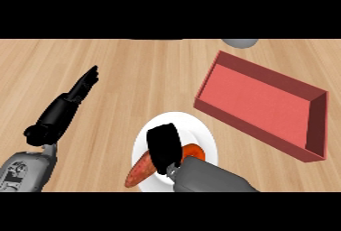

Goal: Pick the sweet potato from the plate and place it in the cardboard box

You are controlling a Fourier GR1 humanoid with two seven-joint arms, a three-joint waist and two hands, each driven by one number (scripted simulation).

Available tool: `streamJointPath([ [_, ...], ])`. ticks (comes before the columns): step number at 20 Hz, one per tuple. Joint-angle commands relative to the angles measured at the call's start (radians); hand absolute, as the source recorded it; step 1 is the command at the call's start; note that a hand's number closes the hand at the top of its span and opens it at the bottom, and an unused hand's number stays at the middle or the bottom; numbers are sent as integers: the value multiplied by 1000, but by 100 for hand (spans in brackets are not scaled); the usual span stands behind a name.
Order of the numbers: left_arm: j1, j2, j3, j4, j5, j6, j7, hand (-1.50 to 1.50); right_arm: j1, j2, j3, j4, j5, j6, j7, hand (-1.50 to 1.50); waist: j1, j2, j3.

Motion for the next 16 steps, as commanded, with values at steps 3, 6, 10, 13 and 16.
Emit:
streamJointPath([
  [3, 10, -31, -10, 33, -34, 35, -29, 0, 6, -45, 106, -192, 1, -43, -356, 150, -16, -2, 0],
  [6, -21, 11, 31, 15, 1, -11, 7, 0, -52, -83, 38, -274, 17, -24, -390, 150, -19, -6, 0],
  [10, 23, -29, 3, 5, -32, 19, -3, 0, -29, -231, 24, -508, 105, -7, -368, 150, -35, -10, 0],
  [13, 26, -31, 8, 6, -51, 26, -25, 0, -26, -272, -77, -649, 98, 50, -320, 150, -34, -9, -1],
  [16, 37, -12, 26, -4, -24, -3, -11, 0, -15, -265, -203, -681, 109, 18, -210, 150, -36, -11, 0],
])
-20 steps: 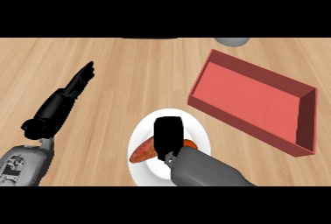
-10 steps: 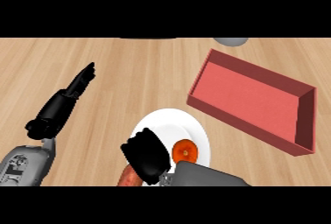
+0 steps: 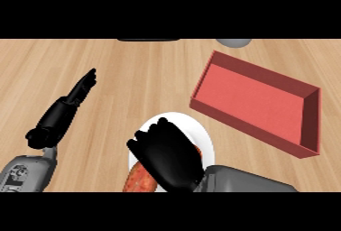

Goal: Pick the sweet potato from the plate and place it in the cardboard box

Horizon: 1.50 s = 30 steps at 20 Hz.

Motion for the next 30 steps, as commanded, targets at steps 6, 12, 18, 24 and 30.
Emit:
streamJointPath([
  [6, 11, 27, 41, -31, 20, -25, 7, 0, 56, -69, -348, -190, -22, -18, 203, 150, 0, 0, 0],
  [12, 10, -4, 17, -50, 3, -37, 32, 0, 53, -99, -565, -52, -91, -16, 115, 150, 16, 6, 0],
  [18, 22, -22, 17, -64, -25, -29, 18, 0, 21, -189, -659, 157, -78, 35, -63, 150, 22, 7, 0],
  [24, -15, -15, 36, 8, -25, -43, -5, 0, -2, -289, -705, 348, -235, 297, -162, 150, 21, 11, -1],
  [30, -10, -30, 42, 33, -35, -52, -45, 0, -41, -308, -710, 568, -215, 391, -331, 150, 26, 11, 0],
])
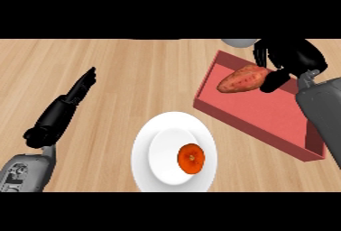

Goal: Pick the sweet potato from the plate and place it in the cardboard box

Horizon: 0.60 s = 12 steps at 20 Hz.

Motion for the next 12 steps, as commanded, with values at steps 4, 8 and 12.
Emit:
streamJointPath([
  [4, -59, -22, -1, 36, -24, 4, 21, 0, -78, -21, 2, 268, 25, 160, -106, 150, 3, 1, 0],
  [8, -31, -36, -3, 3, -15, -5, 24, 0, -47, -74, -23, 284, -18, 233, -333, -150, -1, -1, 1],
  [12, -32, -27, 22, 15, -20, 1, 23, 0, -15, -40, -90, 234, -75, 167, -433, -150, -9, -5, 1],
])
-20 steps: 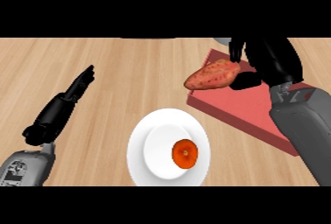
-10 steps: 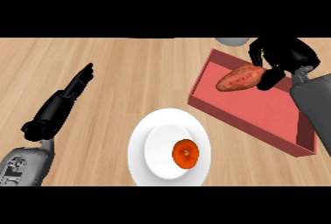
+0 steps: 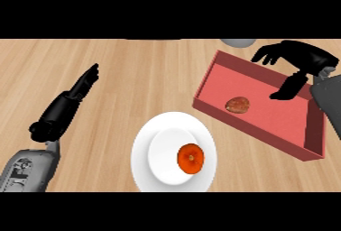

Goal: Pick the sweet potato from the plate and place it in the cardboard box

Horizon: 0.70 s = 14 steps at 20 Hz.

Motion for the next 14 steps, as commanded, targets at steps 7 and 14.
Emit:
streamJointPath([
  [7, 18, 12, 10, -13, 8, -17, 1, 0, -9, 178, -452, 96, -459, -109, -73, -150, -11, -1, 3],
  [14, 11, -5, 1, -44, -12, -6, 19, 0, -69, 116, -608, 271, -575, -111, -20, -150, 5, 2, 0],
])
